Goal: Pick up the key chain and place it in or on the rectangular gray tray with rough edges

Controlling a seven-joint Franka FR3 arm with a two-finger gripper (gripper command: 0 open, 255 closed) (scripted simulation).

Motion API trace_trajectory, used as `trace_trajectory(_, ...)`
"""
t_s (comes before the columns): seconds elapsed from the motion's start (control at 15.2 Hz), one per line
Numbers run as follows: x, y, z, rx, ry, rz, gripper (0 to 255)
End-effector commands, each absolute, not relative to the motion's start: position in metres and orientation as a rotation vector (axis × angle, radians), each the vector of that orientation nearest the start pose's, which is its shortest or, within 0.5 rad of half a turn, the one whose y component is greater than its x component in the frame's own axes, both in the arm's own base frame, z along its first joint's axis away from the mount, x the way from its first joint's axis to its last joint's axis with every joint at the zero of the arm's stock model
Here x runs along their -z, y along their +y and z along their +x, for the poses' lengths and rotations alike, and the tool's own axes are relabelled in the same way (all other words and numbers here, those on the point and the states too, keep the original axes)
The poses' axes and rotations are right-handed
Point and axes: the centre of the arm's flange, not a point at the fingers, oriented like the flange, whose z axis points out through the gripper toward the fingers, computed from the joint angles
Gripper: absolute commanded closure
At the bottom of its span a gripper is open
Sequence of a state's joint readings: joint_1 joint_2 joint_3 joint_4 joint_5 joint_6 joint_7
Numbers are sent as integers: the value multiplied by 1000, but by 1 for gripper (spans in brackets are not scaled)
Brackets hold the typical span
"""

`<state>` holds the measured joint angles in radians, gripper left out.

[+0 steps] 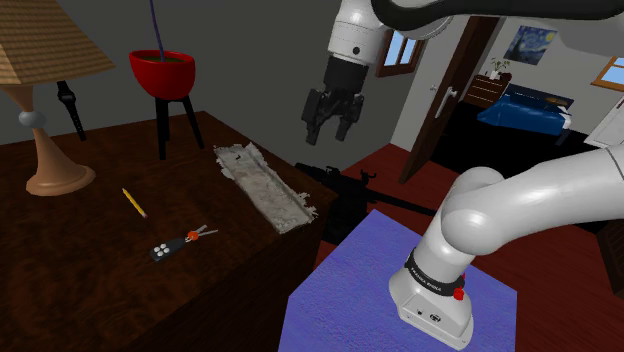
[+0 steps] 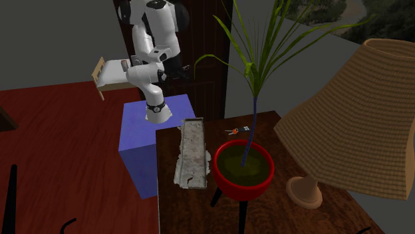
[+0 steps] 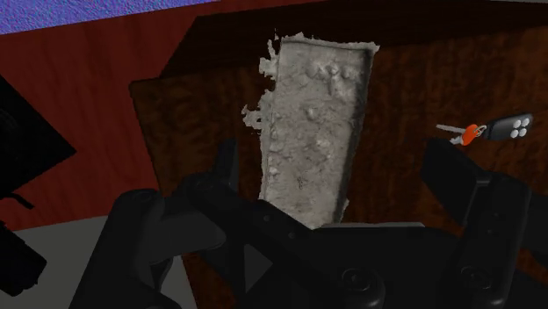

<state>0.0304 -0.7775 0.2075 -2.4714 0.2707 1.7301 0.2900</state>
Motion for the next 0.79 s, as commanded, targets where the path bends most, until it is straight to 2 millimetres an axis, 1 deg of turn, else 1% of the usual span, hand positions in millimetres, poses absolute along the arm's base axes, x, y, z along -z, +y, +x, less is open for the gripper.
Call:
trace_trajectory(0.0, -531, 141, 313, 1, 278, -3011, 0)
trace_trajectory(0.33, -504, 203, 326, 8, 403, -3019, 0)
trace_trajectory(0.73, -470, 274, 349, 16, 556, -3022, 0)
